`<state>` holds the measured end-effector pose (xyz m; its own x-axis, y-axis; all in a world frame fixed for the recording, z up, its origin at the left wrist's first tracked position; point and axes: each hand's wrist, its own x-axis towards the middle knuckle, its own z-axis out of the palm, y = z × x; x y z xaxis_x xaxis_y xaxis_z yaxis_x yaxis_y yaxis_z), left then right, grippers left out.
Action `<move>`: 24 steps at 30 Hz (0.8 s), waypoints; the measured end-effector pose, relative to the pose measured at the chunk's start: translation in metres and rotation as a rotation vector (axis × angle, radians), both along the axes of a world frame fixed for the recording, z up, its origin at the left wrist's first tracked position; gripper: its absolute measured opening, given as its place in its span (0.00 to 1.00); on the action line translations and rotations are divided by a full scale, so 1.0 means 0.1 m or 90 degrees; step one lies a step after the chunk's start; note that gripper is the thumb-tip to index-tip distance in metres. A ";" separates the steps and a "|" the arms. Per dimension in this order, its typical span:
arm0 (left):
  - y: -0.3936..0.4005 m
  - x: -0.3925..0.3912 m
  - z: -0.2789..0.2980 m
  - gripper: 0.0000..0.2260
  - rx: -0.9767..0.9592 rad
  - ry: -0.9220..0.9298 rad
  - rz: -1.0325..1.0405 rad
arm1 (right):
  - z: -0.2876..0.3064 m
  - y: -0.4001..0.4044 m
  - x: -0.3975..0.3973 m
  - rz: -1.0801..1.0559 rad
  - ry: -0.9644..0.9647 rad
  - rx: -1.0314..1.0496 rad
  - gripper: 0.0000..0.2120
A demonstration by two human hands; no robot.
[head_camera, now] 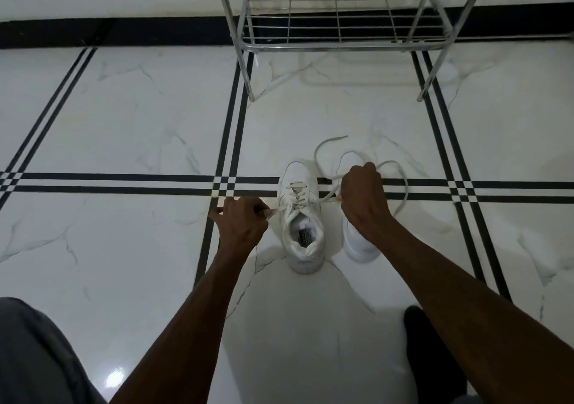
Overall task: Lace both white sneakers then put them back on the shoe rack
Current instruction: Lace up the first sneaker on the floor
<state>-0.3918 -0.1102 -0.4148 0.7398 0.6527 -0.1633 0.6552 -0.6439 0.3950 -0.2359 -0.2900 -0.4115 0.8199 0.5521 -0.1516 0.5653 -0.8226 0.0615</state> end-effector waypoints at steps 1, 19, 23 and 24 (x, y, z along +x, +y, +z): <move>0.01 0.01 -0.02 0.04 -0.013 -0.014 -0.015 | 0.03 0.01 -0.03 0.001 0.031 0.070 0.20; -0.06 -0.01 -0.02 0.21 -0.419 -0.163 0.046 | 0.00 0.34 -0.55 -0.132 0.526 0.378 0.25; 0.21 -0.12 -0.01 0.21 -0.381 -0.176 0.105 | -0.12 0.54 -0.69 -0.128 0.560 0.444 0.29; 0.25 -0.14 -0.01 0.21 -0.341 -0.165 0.114 | -0.17 0.56 -0.70 -0.114 0.557 0.448 0.27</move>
